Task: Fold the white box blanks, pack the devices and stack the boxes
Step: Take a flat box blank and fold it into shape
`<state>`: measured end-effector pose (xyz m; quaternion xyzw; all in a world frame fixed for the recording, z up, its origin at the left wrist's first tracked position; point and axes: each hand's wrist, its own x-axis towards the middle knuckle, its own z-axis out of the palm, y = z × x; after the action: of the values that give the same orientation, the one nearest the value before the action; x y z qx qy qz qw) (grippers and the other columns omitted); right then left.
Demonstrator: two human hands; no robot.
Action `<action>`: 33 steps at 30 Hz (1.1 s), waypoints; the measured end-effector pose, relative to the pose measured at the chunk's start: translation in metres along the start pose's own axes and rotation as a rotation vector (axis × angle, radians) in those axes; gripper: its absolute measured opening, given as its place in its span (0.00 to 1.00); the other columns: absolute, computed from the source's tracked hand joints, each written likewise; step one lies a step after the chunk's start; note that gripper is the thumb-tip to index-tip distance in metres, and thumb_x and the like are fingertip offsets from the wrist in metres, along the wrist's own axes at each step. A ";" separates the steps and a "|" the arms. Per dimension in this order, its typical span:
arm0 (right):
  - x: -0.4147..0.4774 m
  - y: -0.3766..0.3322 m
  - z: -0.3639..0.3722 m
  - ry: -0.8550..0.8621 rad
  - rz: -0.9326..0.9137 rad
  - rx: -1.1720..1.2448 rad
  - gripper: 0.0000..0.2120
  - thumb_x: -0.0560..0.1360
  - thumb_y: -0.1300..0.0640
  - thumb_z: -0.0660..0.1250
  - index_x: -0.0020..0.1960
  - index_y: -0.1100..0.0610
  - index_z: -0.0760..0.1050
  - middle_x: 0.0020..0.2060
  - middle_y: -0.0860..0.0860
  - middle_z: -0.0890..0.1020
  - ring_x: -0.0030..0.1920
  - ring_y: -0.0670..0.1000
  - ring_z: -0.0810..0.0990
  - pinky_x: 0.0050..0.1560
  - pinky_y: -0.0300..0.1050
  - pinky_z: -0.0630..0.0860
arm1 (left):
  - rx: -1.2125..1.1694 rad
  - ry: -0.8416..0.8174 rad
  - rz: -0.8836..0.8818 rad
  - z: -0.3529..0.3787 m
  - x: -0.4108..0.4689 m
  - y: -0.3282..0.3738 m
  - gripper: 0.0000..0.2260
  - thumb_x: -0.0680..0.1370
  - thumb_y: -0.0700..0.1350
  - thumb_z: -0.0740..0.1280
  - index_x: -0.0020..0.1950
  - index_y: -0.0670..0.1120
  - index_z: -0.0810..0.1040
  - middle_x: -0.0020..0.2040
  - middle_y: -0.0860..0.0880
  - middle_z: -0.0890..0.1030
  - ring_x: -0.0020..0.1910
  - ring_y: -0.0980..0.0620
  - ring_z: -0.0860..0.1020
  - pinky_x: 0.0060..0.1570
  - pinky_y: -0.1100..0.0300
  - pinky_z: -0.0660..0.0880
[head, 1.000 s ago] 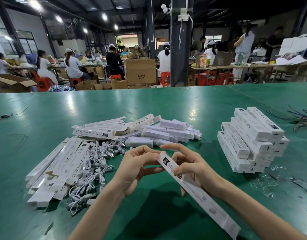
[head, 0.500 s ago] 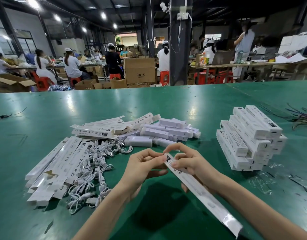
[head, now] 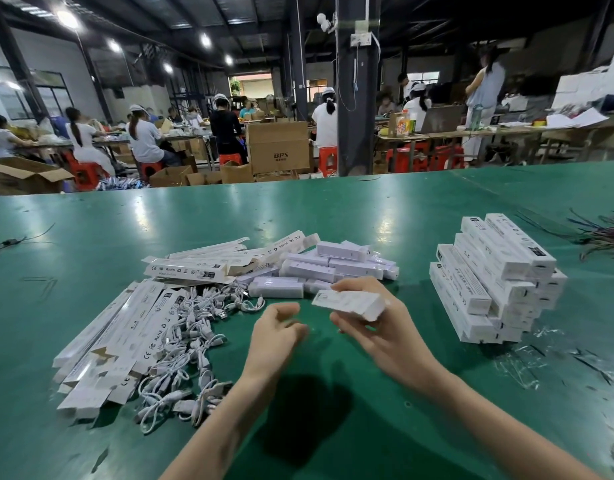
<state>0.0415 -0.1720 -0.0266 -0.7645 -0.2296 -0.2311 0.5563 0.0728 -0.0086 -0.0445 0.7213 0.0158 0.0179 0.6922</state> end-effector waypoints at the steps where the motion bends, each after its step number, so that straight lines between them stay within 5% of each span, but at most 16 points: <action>1: -0.001 0.001 0.001 0.034 -0.078 -0.135 0.14 0.72 0.68 0.71 0.54 0.56 0.77 0.49 0.48 0.78 0.47 0.48 0.78 0.48 0.43 0.76 | 0.168 -0.038 0.182 -0.001 -0.005 0.000 0.16 0.72 0.37 0.69 0.58 0.49 0.74 0.60 0.49 0.78 0.58 0.54 0.76 0.53 0.64 0.73; 4: -0.004 0.005 0.001 0.053 -0.106 -0.387 0.17 0.71 0.71 0.70 0.57 0.59 0.76 0.48 0.51 0.75 0.45 0.50 0.75 0.47 0.40 0.73 | 0.253 -0.248 0.586 0.002 -0.025 0.004 0.26 0.71 0.47 0.67 0.69 0.49 0.68 0.68 0.55 0.72 0.69 0.56 0.68 0.68 0.60 0.64; 8: -0.008 0.005 0.006 -0.115 -0.032 -0.425 0.21 0.71 0.71 0.63 0.63 0.62 0.69 0.52 0.52 0.70 0.46 0.55 0.74 0.47 0.56 0.75 | 0.376 -0.300 0.864 0.018 -0.038 -0.002 0.30 0.75 0.48 0.69 0.74 0.45 0.61 0.73 0.51 0.68 0.73 0.51 0.66 0.71 0.60 0.61; 13: -0.008 0.004 0.010 -0.253 -0.040 -0.352 0.32 0.70 0.68 0.55 0.74 0.61 0.58 0.64 0.54 0.68 0.63 0.52 0.69 0.63 0.42 0.68 | 0.302 -0.207 0.900 0.020 -0.039 -0.003 0.19 0.78 0.49 0.64 0.67 0.50 0.64 0.70 0.51 0.69 0.70 0.54 0.69 0.68 0.59 0.66; 18: 0.008 0.034 0.006 -0.084 0.002 -0.607 0.25 0.74 0.67 0.58 0.71 0.59 0.65 0.61 0.54 0.70 0.48 0.60 0.76 0.48 0.56 0.74 | 0.253 0.000 0.843 0.015 -0.027 0.001 0.12 0.80 0.46 0.59 0.62 0.43 0.66 0.51 0.54 0.76 0.48 0.56 0.76 0.52 0.62 0.73; 22: 0.030 0.070 -0.004 -0.142 0.200 -0.940 0.20 0.80 0.53 0.61 0.70 0.57 0.64 0.63 0.52 0.70 0.61 0.56 0.69 0.60 0.49 0.68 | 0.214 0.036 0.877 0.008 -0.024 0.007 0.07 0.80 0.40 0.56 0.56 0.43 0.59 0.49 0.67 0.72 0.45 0.64 0.73 0.47 0.73 0.70; 26: 0.038 0.093 0.001 -0.234 0.285 -1.015 0.21 0.80 0.49 0.61 0.69 0.56 0.66 0.63 0.51 0.71 0.65 0.54 0.67 0.61 0.47 0.64 | 0.177 -0.006 0.905 0.002 -0.023 0.012 0.15 0.80 0.39 0.57 0.60 0.51 0.54 0.46 0.63 0.71 0.43 0.61 0.71 0.50 0.70 0.71; 29: 0.038 0.093 0.003 -0.174 0.241 -0.875 0.11 0.80 0.56 0.61 0.61 0.58 0.72 0.56 0.52 0.73 0.59 0.54 0.71 0.57 0.46 0.67 | 0.187 0.005 0.911 0.000 -0.024 0.013 0.21 0.80 0.38 0.58 0.63 0.58 0.52 0.48 0.62 0.72 0.42 0.58 0.72 0.49 0.64 0.73; 33: 0.050 0.058 -0.002 0.129 0.248 -0.461 0.06 0.80 0.61 0.61 0.55 0.61 0.74 0.48 0.53 0.75 0.44 0.51 0.72 0.43 0.34 0.65 | 0.161 0.021 0.971 -0.001 -0.024 0.018 0.29 0.79 0.37 0.59 0.70 0.59 0.47 0.60 0.67 0.68 0.43 0.49 0.76 0.41 0.49 0.78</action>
<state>0.1163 -0.1854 -0.0388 -0.8769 -0.0397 -0.2554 0.4052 0.0491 -0.0095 -0.0261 0.6964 -0.3140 0.3444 0.5457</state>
